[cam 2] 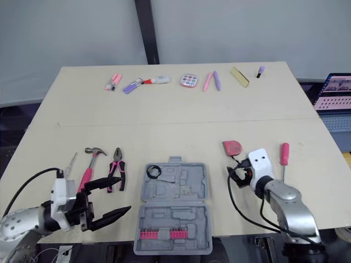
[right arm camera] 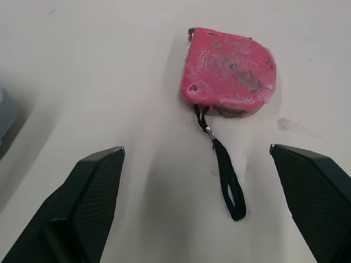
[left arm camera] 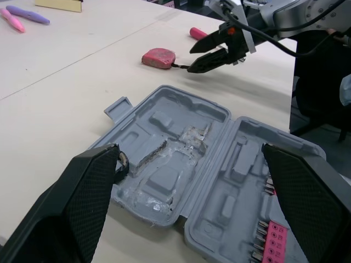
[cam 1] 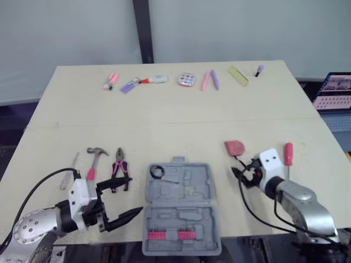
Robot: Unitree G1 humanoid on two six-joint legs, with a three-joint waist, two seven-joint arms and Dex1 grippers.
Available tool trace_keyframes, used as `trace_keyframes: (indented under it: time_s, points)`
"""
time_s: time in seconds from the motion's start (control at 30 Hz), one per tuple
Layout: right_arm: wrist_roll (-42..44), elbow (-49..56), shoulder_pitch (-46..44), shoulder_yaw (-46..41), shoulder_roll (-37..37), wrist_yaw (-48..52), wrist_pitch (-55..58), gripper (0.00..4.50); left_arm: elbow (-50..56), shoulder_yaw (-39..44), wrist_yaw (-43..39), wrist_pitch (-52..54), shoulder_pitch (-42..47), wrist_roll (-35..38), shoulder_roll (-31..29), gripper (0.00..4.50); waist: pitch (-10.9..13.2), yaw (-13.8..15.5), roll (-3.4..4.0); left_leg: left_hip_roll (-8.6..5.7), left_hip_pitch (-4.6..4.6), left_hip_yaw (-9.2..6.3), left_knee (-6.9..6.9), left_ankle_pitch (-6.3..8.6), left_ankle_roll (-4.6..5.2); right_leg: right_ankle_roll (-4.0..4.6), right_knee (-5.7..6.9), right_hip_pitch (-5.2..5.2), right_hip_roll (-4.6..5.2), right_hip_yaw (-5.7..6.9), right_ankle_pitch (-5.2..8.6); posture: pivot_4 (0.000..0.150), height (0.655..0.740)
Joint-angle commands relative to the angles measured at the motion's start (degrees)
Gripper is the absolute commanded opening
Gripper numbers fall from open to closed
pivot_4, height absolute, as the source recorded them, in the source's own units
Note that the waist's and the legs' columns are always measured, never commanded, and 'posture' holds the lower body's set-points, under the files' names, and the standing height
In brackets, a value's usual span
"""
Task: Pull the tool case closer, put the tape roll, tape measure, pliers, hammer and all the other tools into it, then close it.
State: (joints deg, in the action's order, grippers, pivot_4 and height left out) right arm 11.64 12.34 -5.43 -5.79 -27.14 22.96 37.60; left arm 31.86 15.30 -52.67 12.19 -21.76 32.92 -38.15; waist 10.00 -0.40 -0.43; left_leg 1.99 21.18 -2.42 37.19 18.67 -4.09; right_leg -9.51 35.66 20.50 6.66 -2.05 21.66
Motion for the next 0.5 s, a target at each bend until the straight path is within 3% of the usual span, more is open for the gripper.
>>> trace_keyframes:
  time_s: [0.03, 0.5]
  points:
    - [-1.4, -2.3, -2.1, 0.8, 1.1, -1.9, -0.1, 4.49, 2.8, -0.2, 1.3, 0.8, 0.6, -0.2, -0.4, 4.5, 0.0, 0.0, 0.0, 0.0, 0.0, 0.0, 0.0, 0.0, 0.0, 0.0, 0.0, 0.0, 0.0, 0.0, 0.0, 0.15, 0.74]
    - [-3.4, -8.6, -6.7, 3.1, 4.0, -3.5, 1.2, 4.49, 4.9, 1.1, 3.9, 1.5, -1.3, -0.8, -0.1, 4.5, 0.0, -1.2, 0.0, 0.01, -0.01, 0.0, -0.02, -0.01, -0.01, 0.0, 0.06, 0.01, 0.0, 0.0, 0.0, 0.15, 0.74]
